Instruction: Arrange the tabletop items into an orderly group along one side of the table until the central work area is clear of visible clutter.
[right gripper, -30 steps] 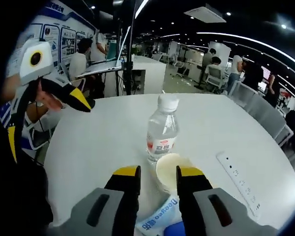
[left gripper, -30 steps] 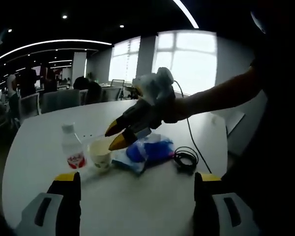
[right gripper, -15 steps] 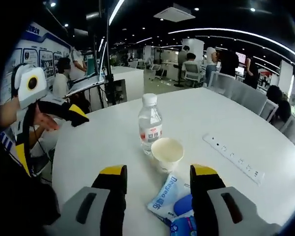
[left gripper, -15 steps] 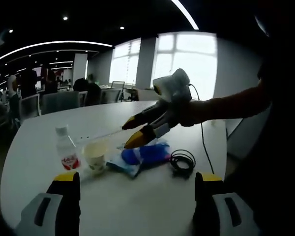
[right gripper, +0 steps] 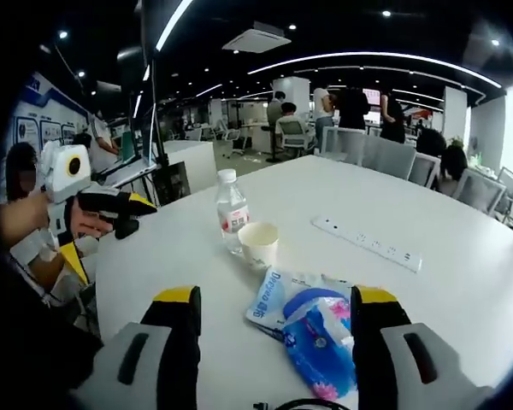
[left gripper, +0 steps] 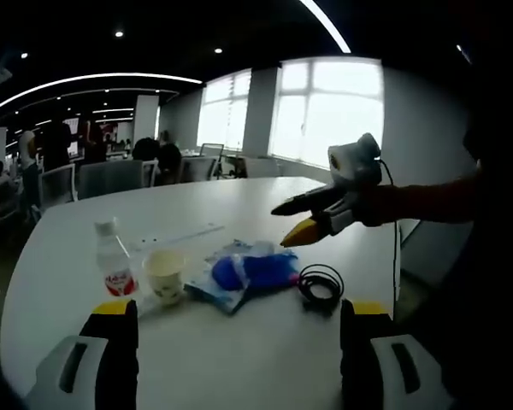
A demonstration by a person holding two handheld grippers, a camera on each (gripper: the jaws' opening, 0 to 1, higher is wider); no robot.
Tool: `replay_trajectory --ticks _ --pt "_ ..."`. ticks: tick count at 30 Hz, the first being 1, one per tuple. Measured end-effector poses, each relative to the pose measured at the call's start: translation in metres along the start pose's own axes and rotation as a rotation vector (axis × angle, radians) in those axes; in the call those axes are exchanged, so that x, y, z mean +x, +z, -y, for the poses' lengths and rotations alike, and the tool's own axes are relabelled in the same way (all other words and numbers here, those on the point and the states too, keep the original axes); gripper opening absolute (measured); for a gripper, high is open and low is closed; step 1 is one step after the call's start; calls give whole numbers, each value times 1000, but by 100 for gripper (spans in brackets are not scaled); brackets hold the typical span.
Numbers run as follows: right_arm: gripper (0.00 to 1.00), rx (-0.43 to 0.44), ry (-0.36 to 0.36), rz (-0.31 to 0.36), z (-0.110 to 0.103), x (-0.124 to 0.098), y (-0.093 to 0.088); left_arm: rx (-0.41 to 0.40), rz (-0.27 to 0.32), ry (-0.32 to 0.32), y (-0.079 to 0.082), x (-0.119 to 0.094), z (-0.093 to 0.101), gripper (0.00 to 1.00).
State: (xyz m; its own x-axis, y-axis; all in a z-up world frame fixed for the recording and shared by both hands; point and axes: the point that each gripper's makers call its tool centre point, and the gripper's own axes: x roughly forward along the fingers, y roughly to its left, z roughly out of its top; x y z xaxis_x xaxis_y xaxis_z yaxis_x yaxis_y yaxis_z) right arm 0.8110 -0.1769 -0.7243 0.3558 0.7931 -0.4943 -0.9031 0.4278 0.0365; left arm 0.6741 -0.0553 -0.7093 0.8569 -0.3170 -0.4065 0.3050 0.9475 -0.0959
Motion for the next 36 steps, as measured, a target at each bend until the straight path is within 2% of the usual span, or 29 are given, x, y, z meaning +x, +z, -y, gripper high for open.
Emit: replay_trajectory --ticks 12,15,16,19,25,36 --pt "85 83 -125 17 26 -65 -38 13 2 -14 4 9 11 99" --pt "89 98 -138 23 28 -75 -44 12 -1 -14 3 10 11 99" --pt "90 117 -152 21 30 -87 -53 13 -7 -20 1 9 11 99" --pt "95 128 -162 27 33 -100 -61 15 -12 -25 -1 8 9 100" --pt "100 165 -172 27 40 -121 -73 16 -17 -16 -3 5 7 100" --pt "100 162 -189 -2 42 -131 -85 17 -27 0 -6 1 9 100"
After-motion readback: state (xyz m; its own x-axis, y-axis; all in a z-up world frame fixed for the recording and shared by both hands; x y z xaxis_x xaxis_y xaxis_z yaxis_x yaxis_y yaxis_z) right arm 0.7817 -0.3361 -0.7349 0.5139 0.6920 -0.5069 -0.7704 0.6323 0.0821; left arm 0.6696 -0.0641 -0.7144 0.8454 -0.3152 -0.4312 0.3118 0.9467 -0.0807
